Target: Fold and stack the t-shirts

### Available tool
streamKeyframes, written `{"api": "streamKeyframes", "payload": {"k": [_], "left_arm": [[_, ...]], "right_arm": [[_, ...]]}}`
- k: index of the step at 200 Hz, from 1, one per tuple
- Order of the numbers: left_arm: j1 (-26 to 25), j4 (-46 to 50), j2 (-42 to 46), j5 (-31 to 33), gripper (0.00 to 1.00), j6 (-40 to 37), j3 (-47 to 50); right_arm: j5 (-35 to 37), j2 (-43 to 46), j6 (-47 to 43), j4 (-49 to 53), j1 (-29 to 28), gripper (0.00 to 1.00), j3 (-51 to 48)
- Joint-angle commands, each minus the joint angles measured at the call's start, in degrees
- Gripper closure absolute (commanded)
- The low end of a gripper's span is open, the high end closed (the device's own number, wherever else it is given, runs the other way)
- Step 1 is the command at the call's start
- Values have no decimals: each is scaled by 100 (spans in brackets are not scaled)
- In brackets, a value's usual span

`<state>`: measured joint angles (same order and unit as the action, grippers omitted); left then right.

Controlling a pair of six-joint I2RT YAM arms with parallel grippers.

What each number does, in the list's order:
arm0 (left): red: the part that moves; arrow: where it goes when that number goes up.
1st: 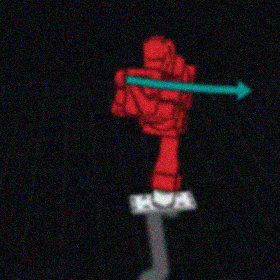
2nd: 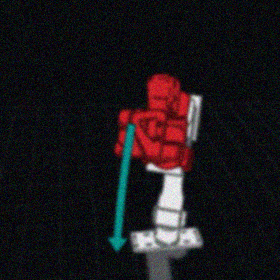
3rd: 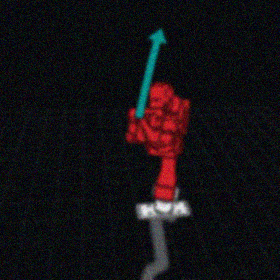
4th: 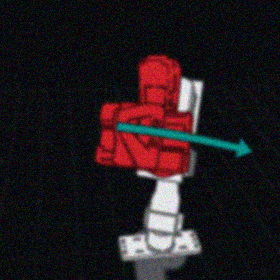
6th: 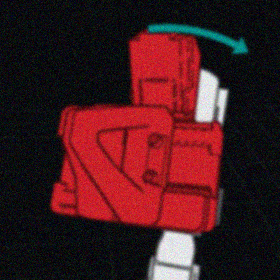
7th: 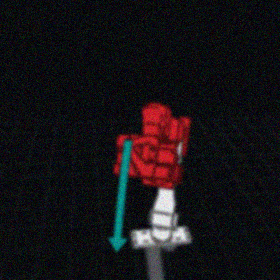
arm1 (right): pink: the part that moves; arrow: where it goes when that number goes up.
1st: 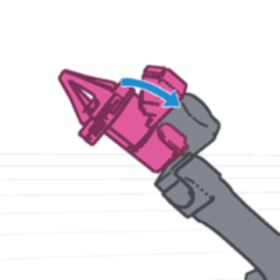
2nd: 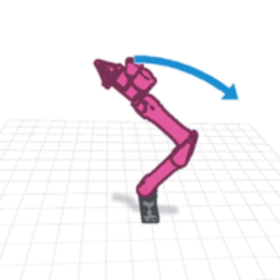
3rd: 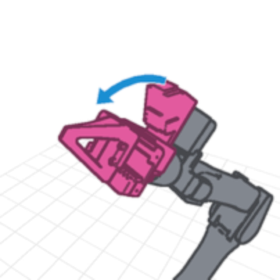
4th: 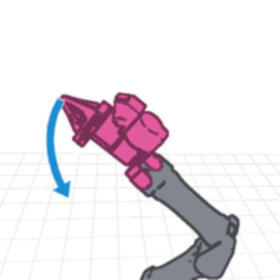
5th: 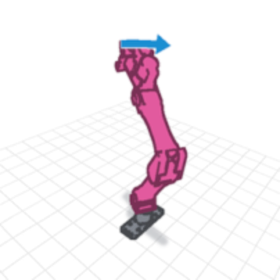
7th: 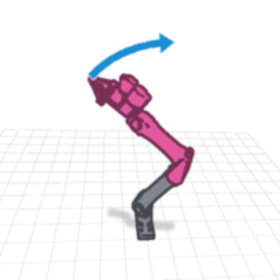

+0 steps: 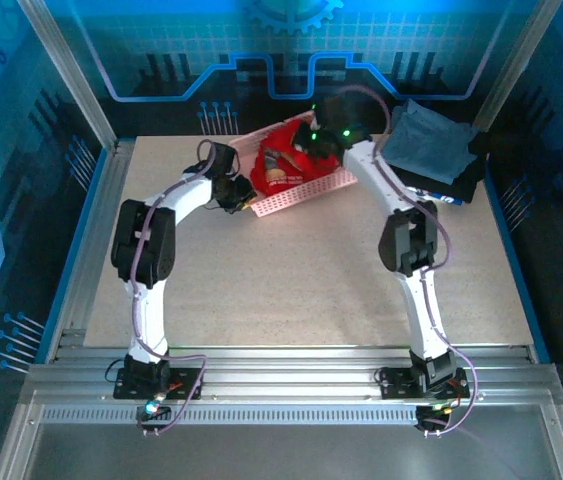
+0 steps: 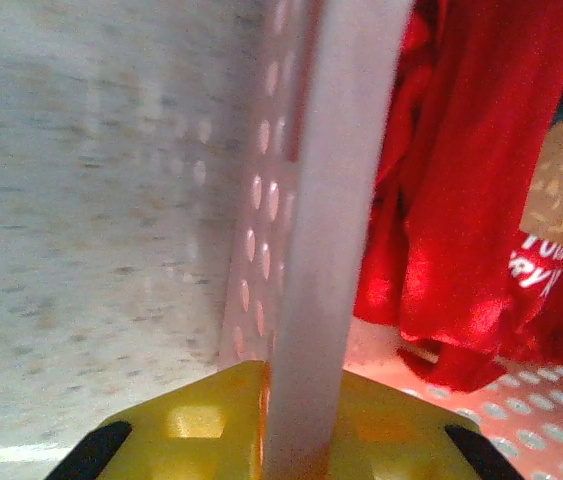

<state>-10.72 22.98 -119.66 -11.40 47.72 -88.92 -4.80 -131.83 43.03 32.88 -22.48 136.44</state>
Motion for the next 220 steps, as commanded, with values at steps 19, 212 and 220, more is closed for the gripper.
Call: {"api": "streamKeyframes", "payload": {"k": [19,212,220], "left_arm": [[739,374,1020,478,90,568,859],[2799,532,2983,1084,94,1231,3151],[2821,524,2983,1093,94,1229,3183]], "right_arm": [[-990,2196,-199,-1031,-148,100,598],[-1076,4086,-190,-835,-70,100,-825],[-1050,4073,-268,-756,-72,100,-760]]}}
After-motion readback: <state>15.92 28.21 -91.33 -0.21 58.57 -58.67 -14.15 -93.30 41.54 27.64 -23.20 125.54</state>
